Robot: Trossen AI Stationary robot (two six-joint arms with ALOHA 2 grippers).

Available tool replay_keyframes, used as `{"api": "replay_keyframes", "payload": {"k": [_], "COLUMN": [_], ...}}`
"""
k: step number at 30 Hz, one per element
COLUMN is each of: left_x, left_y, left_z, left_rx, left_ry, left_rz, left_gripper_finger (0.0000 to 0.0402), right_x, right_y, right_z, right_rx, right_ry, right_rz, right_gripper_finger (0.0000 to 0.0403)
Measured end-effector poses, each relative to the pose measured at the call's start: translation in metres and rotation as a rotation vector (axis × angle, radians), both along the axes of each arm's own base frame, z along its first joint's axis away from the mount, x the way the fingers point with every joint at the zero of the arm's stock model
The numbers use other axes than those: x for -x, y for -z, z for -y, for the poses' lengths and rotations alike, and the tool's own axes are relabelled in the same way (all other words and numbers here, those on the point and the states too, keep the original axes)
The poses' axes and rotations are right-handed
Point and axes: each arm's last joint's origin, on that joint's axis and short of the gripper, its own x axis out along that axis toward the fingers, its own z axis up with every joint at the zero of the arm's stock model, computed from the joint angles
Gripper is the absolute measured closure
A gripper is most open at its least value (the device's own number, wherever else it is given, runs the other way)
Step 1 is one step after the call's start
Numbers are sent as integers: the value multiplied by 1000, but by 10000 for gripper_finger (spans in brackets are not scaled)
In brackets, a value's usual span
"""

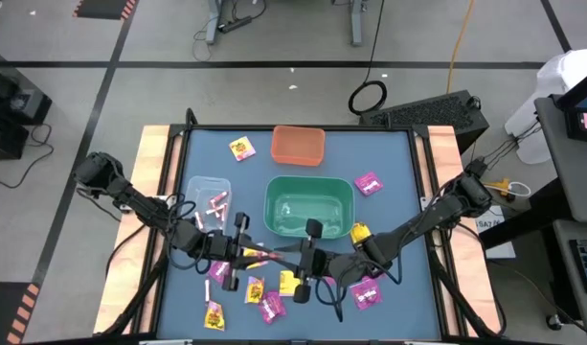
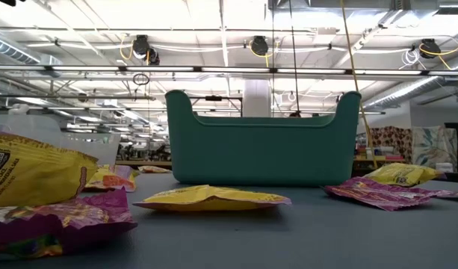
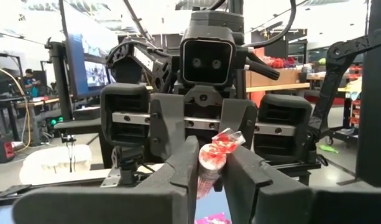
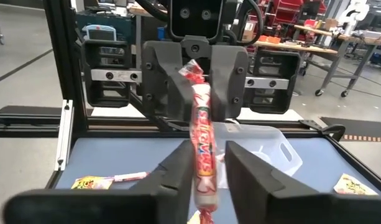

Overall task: Sort candy
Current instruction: Put the orange candy into the transparent bin

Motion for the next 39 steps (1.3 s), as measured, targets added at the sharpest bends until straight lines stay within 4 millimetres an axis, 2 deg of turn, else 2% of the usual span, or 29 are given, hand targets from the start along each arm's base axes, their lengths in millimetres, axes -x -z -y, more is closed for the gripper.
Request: {"api": "replay_keyframes", "payload": {"k": [7, 12, 18, 26, 33, 39], "left_x": [2, 11, 33, 79, 116, 128], "left_y": [1, -7, -11, -17, 2, 15], "left_z": [-1, -7, -29, -65, -91, -99], "left_rx": [-28, -49, 34, 89, 183, 245], "left_ry": [3, -24, -255, -506, -695, -817], "left_rz": [-44, -92, -286, -434, -590, -657], "left_gripper_finger": [345, 346, 342, 341, 341, 341], "right_x": [4, 6, 8, 10, 14, 21], "right_y": [7, 13, 19, 18, 20, 20], "right_z": [-2, -2, -1, -3, -10, -22], "right_rx": [39, 40, 46, 47, 56, 81], "right_ry": [41, 44, 43, 37, 13, -26], "right_rz": [-61, -121, -171, -172, -186, -189], "right_gripper_finger": [234, 209, 205, 204, 204, 204]}}
